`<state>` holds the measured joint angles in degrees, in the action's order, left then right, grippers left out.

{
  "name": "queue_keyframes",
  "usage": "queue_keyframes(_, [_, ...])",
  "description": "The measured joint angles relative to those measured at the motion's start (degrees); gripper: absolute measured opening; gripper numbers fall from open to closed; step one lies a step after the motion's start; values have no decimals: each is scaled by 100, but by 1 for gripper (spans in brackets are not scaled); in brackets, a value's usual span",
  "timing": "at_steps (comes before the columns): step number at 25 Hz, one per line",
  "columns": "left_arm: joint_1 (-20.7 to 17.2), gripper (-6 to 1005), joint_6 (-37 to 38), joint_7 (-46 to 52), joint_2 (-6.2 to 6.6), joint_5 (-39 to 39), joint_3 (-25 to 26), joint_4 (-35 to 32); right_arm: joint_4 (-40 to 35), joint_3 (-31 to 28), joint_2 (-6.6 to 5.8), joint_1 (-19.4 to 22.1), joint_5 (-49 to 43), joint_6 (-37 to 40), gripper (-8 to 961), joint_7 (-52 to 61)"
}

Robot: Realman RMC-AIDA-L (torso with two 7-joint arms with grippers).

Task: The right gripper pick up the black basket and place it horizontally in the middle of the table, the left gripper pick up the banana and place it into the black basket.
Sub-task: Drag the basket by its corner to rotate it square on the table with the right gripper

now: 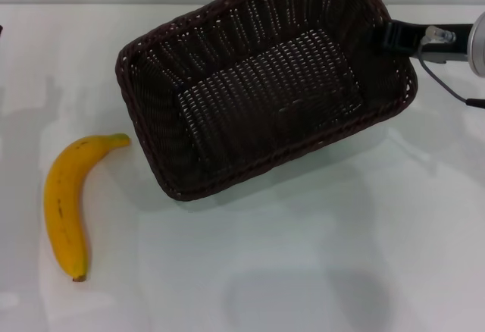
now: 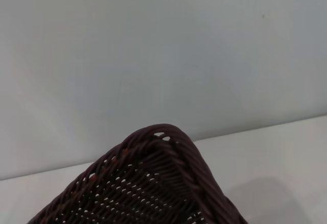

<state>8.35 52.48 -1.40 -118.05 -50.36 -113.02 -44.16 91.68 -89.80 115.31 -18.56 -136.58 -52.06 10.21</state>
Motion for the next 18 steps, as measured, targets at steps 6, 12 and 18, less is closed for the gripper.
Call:
queue_keyframes(6, [44, 883, 0, 74, 1, 0, 0, 68, -142, 16, -7, 94, -8, 20, 200, 34])
queue_keyframes(12, [68, 883, -1, 115, 5, 0, 0, 115, -182, 22, -8, 174, -18, 24, 198, 48])
queue_keyframes(18, [121, 883, -2, 122, 2, 0, 0, 136, -174, 71, -15, 199, -26, 24, 186, 131])
